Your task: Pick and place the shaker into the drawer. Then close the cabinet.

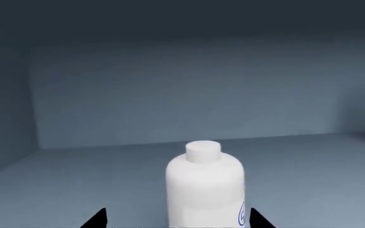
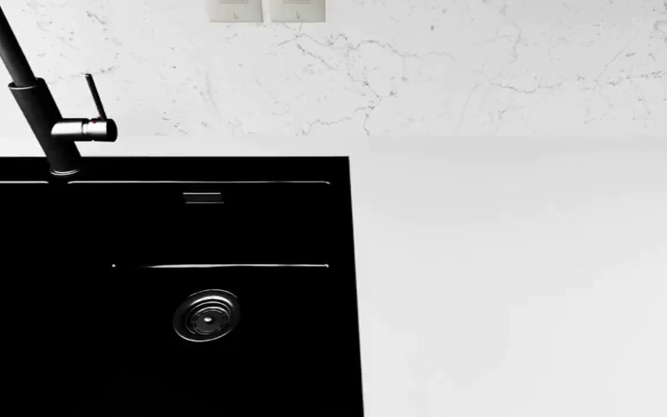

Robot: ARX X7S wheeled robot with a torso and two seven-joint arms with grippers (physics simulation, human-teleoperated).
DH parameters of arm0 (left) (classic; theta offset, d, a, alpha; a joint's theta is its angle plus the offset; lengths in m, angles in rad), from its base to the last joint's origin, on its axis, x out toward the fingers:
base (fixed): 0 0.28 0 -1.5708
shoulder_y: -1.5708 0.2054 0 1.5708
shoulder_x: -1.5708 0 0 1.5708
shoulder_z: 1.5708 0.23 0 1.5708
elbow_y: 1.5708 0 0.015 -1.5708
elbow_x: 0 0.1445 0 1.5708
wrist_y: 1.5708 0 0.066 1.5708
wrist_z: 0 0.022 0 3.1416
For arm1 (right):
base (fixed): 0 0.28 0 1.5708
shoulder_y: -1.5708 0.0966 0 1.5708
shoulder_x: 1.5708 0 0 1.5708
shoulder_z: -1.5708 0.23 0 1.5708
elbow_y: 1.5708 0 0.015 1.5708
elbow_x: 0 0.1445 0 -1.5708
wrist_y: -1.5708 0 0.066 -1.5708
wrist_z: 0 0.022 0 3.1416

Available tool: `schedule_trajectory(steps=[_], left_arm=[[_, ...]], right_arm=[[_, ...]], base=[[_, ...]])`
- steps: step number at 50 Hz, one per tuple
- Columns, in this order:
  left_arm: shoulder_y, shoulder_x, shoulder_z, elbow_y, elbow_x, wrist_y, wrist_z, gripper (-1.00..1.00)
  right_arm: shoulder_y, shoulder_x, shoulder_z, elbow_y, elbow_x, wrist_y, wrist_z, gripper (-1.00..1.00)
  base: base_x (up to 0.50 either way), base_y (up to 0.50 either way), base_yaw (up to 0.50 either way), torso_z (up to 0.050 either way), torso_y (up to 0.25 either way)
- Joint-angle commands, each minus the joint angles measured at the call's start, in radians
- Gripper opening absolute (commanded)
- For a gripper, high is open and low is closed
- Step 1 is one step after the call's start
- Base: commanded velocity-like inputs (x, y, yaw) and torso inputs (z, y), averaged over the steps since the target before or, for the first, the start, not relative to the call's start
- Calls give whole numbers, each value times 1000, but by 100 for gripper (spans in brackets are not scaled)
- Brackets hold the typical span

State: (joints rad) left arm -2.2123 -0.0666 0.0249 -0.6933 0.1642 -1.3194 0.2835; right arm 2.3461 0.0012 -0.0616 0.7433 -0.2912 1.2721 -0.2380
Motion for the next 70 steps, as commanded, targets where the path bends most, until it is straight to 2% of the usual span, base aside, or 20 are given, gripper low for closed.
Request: schedule_trajectory(steps=[1, 13, 14, 32, 42, 52, 60, 70], left_arm=[[57, 33, -32, -63, -117, -19, 29, 100], [37, 43, 18, -208, -137, 99, 26, 100], [40, 43, 21, -207, -141, 104, 28, -100], [109, 11, 21, -39, -172, 44, 8, -100], [47, 19, 130, -4, -126, 141, -24, -100], [8, 12, 179, 20, -112, 219, -44, -100], [-7, 4, 160, 47, -116, 296, -84, -100], [9, -2, 180, 104, -121, 322, -85, -100]], right_arm=[[10, 0, -1, 8, -9, -10, -10, -100], [10, 0, -4, 31, 6, -27, -2, -100], [10, 0, -3, 34, 6, -30, -1, -100], [10, 0, -4, 37, 18, -30, 3, -100], [10, 0, -4, 65, 45, -55, 28, -100], [10, 1, 3, 88, 46, -73, 28, -100], [10, 1, 4, 96, 53, -76, 30, -100], [10, 5, 23, 87, 62, -88, 46, -100]], base=[[0, -3, -4, 0, 0], [2, -2, -4, 0, 0], [0, -3, -4, 0, 0], [2, -1, -2, 0, 0], [0, -1, -1, 0, 0], [0, 0, 0, 0, 0], [0, 0, 0, 0, 0], [0, 0, 0, 0, 0]])
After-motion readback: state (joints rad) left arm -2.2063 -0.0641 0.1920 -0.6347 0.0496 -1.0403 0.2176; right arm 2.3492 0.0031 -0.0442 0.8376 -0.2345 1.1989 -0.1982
